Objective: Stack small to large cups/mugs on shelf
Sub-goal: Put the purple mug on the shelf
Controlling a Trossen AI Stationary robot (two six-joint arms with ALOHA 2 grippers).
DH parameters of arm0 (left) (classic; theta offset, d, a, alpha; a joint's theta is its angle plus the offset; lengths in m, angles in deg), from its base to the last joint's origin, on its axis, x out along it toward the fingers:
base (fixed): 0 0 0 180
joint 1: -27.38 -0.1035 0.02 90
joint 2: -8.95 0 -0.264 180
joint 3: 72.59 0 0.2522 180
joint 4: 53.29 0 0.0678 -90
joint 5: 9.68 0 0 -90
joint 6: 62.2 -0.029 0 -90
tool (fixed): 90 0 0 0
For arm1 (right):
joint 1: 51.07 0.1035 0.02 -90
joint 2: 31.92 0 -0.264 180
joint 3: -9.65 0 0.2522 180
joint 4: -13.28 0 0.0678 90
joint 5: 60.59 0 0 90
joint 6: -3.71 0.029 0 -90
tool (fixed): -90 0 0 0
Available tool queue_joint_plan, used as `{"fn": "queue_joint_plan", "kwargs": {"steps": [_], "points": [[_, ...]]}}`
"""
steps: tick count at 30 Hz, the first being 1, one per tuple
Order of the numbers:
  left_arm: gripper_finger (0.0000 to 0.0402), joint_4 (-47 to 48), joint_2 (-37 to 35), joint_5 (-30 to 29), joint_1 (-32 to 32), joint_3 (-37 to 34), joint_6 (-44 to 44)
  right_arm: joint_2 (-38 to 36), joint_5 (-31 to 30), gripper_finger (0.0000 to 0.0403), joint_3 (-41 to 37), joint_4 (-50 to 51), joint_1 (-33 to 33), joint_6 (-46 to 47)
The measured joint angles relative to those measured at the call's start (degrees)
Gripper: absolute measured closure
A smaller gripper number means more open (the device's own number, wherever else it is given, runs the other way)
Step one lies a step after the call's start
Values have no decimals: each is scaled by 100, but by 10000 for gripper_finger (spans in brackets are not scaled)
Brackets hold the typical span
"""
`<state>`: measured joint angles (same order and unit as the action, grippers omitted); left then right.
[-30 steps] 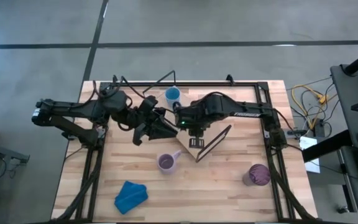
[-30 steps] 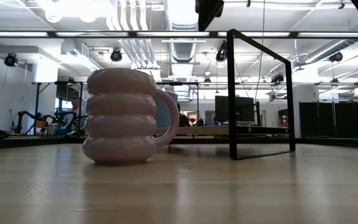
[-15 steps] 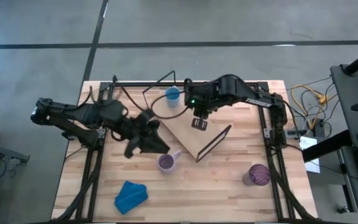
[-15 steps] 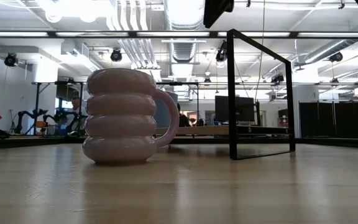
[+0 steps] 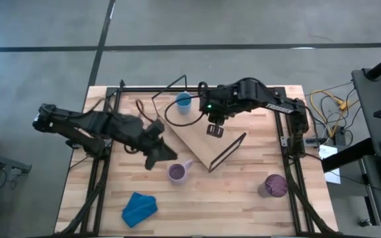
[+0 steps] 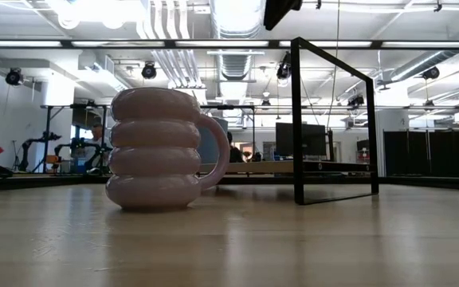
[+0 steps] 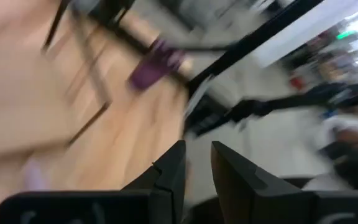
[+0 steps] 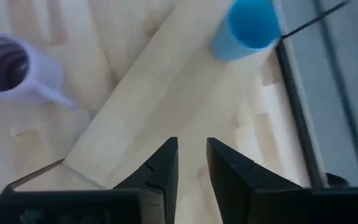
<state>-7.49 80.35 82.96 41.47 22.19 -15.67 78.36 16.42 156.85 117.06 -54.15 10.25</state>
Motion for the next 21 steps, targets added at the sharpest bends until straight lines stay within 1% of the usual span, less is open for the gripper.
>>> {"fn": "queue_joint_plan", "kwargs": {"steps": [3,5,7,12,15,18,21], "points": [[341,711,191,-137,196,-43,138,-194,-475,324,-77,-1,-133,-11],[341,978,379,-194,292,-67,289,-340,-784,325,-151,-4,-271,-10],[341,1205,589,-217,357,-70,494,-525,-939,325,-242,-3,-448,-9],[340,1473,1245,-228,490,-43,619,-1120,-961,321,-533,2,-1042,230],[340,1659,1599,-267,488,-44,975,-1482,-977,324,-752,1,-1346,551],[341,1987,1949,-303,477,-38,1031,-1833,-966,328,-993,-2,-1487,698],[341,2280,2250,-483,478,21,1031,-2158,-958,332,-1296,-4,-1509,701]]}}
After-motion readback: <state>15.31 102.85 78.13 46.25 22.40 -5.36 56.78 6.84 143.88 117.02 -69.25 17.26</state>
